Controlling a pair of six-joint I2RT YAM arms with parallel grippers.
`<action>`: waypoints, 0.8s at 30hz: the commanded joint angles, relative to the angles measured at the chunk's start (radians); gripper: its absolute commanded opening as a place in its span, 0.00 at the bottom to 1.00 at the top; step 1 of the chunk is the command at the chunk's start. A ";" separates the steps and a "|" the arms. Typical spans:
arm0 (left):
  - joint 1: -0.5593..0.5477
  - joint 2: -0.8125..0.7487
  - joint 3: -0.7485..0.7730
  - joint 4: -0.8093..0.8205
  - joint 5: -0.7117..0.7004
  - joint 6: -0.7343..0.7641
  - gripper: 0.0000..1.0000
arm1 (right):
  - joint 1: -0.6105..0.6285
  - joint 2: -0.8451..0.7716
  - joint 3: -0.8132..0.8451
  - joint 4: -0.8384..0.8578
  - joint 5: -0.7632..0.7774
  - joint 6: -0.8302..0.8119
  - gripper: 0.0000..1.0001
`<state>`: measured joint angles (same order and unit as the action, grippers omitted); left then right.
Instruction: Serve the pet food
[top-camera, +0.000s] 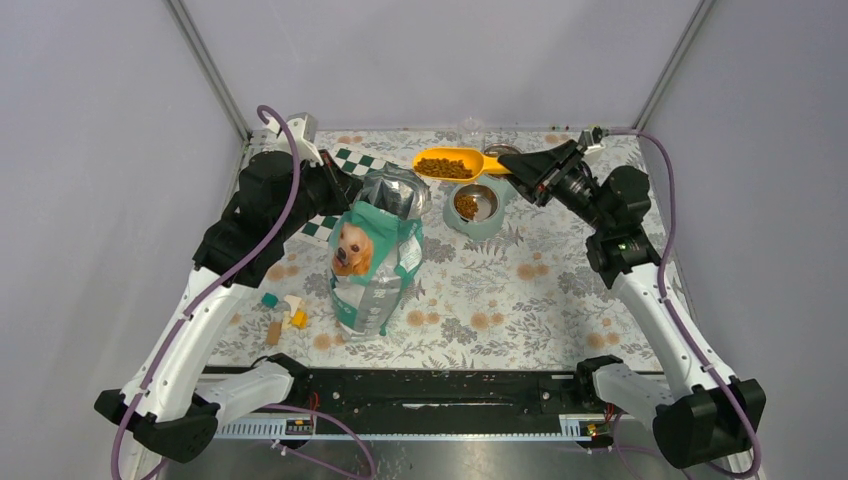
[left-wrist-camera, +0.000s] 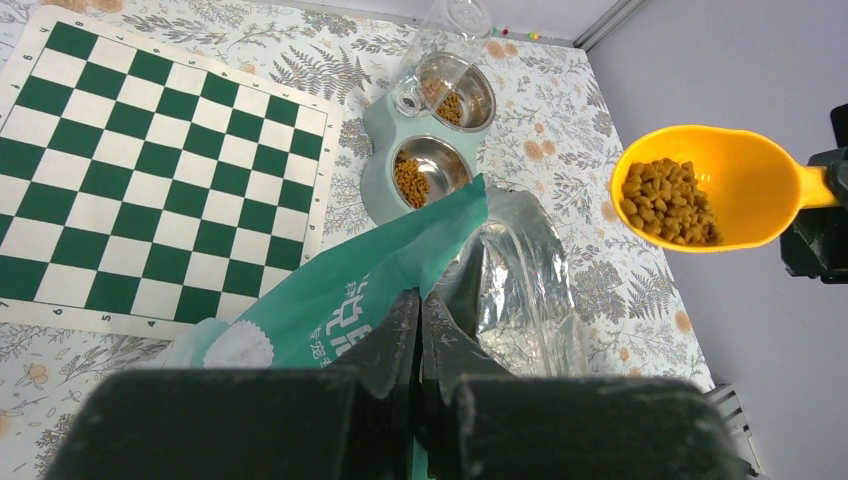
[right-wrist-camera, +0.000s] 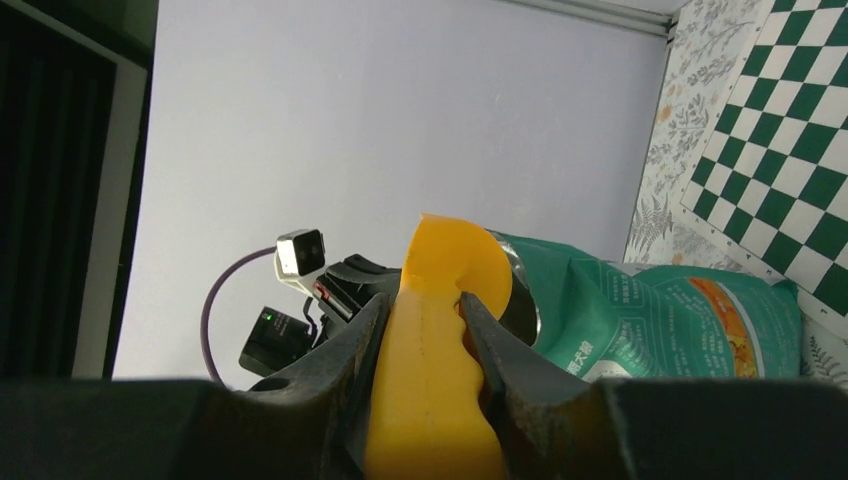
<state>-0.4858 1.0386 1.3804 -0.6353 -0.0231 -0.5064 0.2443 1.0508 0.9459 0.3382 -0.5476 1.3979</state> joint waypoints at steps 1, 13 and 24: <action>0.009 -0.012 0.043 0.163 -0.029 -0.024 0.00 | -0.074 -0.037 -0.061 0.165 -0.055 0.073 0.00; 0.009 -0.030 0.023 0.156 -0.039 -0.059 0.00 | -0.304 -0.001 -0.290 0.308 -0.109 0.074 0.00; 0.010 -0.036 0.013 0.160 -0.023 -0.047 0.00 | -0.361 0.150 -0.390 0.309 -0.062 -0.150 0.00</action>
<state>-0.4843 1.0405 1.3808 -0.6361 -0.0341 -0.5430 -0.1017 1.1622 0.5892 0.5545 -0.6319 1.3262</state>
